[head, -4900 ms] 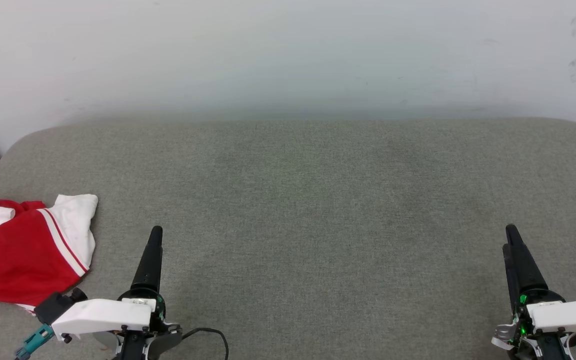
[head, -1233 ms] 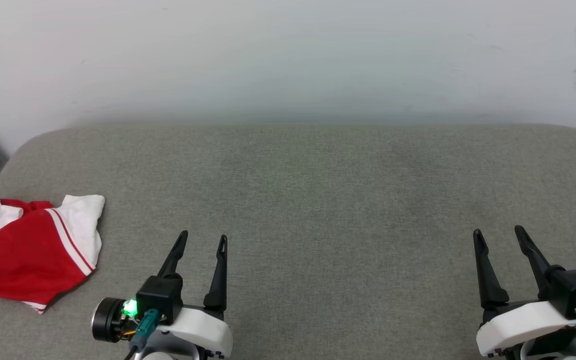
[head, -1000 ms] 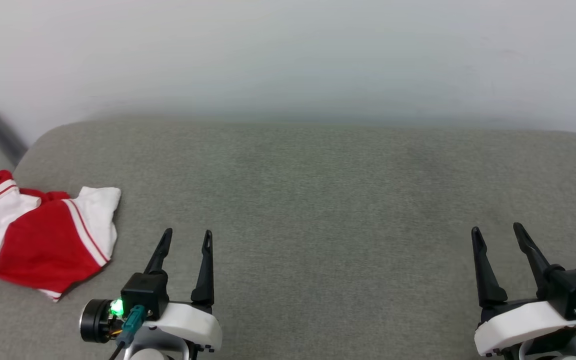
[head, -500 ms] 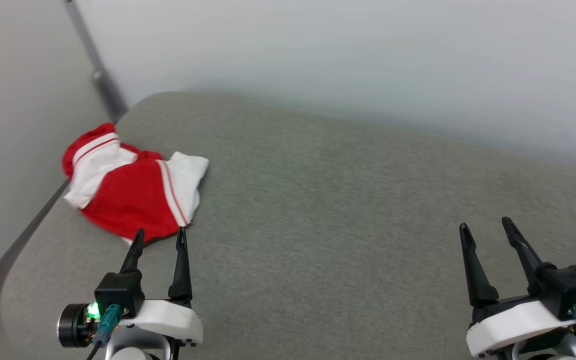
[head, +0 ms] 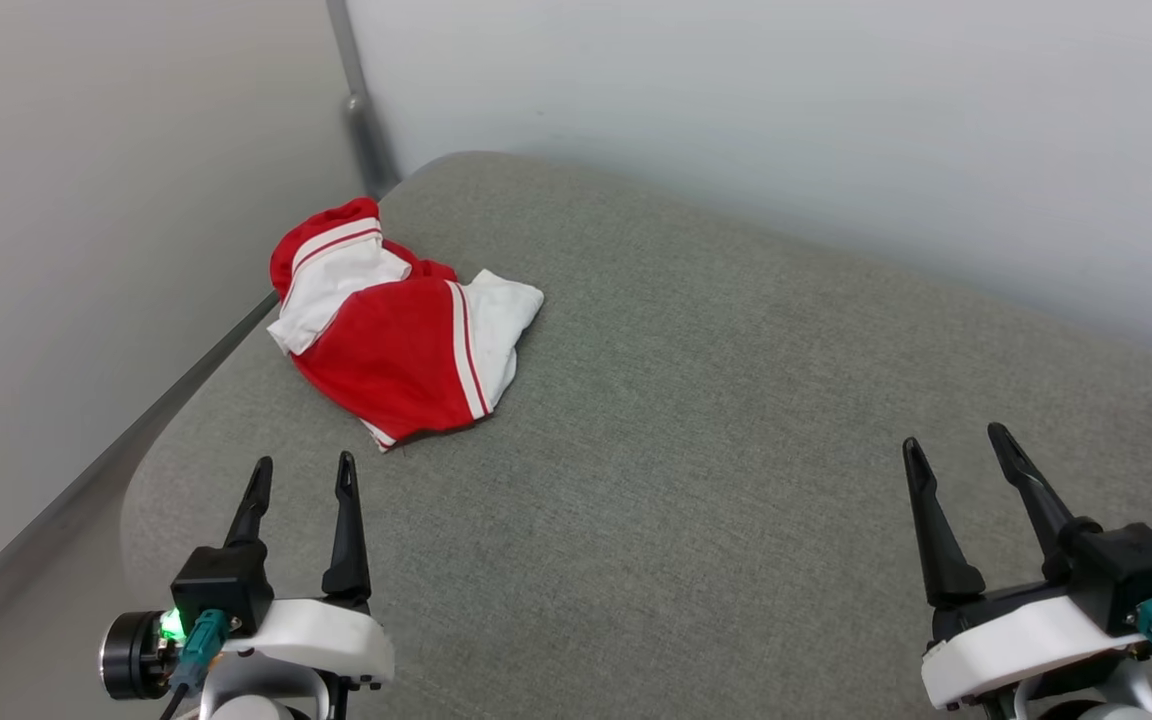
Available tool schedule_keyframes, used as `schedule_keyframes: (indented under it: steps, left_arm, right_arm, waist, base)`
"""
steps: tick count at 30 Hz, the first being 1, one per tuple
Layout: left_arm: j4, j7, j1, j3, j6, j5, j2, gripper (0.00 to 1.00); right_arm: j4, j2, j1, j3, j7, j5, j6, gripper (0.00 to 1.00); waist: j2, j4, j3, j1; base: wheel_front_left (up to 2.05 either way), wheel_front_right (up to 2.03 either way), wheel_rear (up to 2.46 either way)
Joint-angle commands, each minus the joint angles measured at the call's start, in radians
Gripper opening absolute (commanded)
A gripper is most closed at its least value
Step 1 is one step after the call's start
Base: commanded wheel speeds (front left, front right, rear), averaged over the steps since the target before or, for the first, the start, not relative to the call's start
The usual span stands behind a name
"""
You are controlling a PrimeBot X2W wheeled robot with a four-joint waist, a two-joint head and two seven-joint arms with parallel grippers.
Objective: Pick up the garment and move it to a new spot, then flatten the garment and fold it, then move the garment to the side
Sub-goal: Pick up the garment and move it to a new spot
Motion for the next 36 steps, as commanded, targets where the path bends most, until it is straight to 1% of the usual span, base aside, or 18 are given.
schedule_keyframes:
  steps: [1,7,10,12,15,20,23,24,25,28,30,32,35,36]
  left_arm:
    - [-0.004,-0.003,-0.002,0.004,-0.001,-0.005,-0.004,1.00]
    - [-0.001,-0.003,-0.052,0.018,-0.008,-0.022,-0.010,1.00]
    - [0.011,0.001,-0.109,0.026,-0.014,-0.044,-0.011,1.00]
    - [0.024,0.022,-0.168,0.038,-0.021,-0.068,-0.006,1.00]
    - [0.031,0.072,-0.268,0.054,-0.026,-0.088,0.021,1.00]
    - [0.035,0.200,-0.460,0.102,-0.024,-0.116,0.099,1.00]
    - [0.059,0.301,-0.547,0.128,-0.025,-0.126,0.165,1.00]
    - [0.071,0.344,-0.575,0.138,-0.029,-0.129,0.198,1.00]
    - [0.098,0.435,-0.623,0.144,-0.037,-0.142,0.235,1.00]
    - [0.150,0.602,-0.671,0.160,-0.054,-0.177,0.295,1.00]
    - [0.196,0.708,-0.695,0.176,-0.052,-0.190,0.340,1.00]
    - [0.238,0.792,-0.716,0.186,-0.054,-0.218,0.357,1.00]
    - [0.295,0.905,-0.725,0.201,-0.040,-0.238,0.394,1.00]
    - [0.311,0.938,-0.725,0.205,-0.034,-0.247,0.398,1.00]
  right_arm:
    - [-0.008,0.001,-0.006,-0.002,0.003,-0.006,0.000,1.00]
    - [-0.035,0.001,-0.037,0.009,0.017,-0.024,0.000,1.00]
    - [-0.056,0.001,-0.060,0.008,0.029,-0.036,0.000,1.00]
    - [-0.071,0.001,-0.083,0.008,0.037,-0.049,0.000,1.00]
    - [-0.095,-0.008,-0.120,0.014,0.050,-0.060,0.000,1.00]
    - [-0.136,-0.037,-0.186,0.017,0.067,-0.047,0.000,1.00]
    - [-0.151,-0.049,-0.222,0.018,0.066,-0.036,0.000,1.00]
    - [-0.156,-0.050,-0.234,0.022,0.064,-0.034,0.000,1.00]
    - [-0.162,-0.054,-0.259,0.019,0.055,-0.028,0.000,1.00]
    - [-0.171,-0.055,-0.289,0.019,0.043,-0.024,0.000,1.00]
    - [-0.170,-0.056,-0.304,0.020,0.034,-0.020,0.000,1.00]
    - [-0.166,-0.056,-0.317,0.021,0.023,-0.017,0.000,1.00]
    - [-0.156,-0.054,-0.330,0.021,0.013,-0.014,0.000,1.00]
    - [-0.152,-0.053,-0.333,0.020,0.007,-0.013,0.000,1.00]
  waist:
    - [0.0000,0.009,0.010,0.0000]
    - [0.0000,0.000,0.061,0.0000]
    - [0.0000,-0.017,0.109,0.0000]
    - [0.0000,-0.032,0.147,0.0000]
    - [0.0000,-0.063,0.212,0.0000]
    - [0.0000,-0.128,0.332,0.0000]
    - [0.0000,-0.174,0.398,0.0000]
    - [0.0000,-0.192,0.422,0.0000]
    - [0.0000,-0.221,0.464,0.0000]
    - [0.0000,-0.257,0.524,0.0000]
    - [0.0000,-0.275,0.553,0.0000]
    - [0.0000,-0.291,0.577,0.0000]
    - [0.0000,-0.310,0.606,0.0000]
    - [0.0000,-0.314,0.614,0.0000]
  base:
    - [0.00,0.00,0.00]
    - [0.00,0.00,0.00]
    - [0.00,0.00,0.00]
    - [0.00,0.00,0.00]
    - [0.00,0.00,0.00]
    - [0.00,0.00,0.00]
    - [0.00,0.00,0.00]
    - [0.00,0.00,0.00]
    - [0.00,0.00,0.00]
    - [0.00,0.00,0.00]
    - [0.00,0.00,0.00]
    - [0.00,0.00,0.00]
    - [0.00,0.00,0.00]
    - [0.00,0.00,0.00]
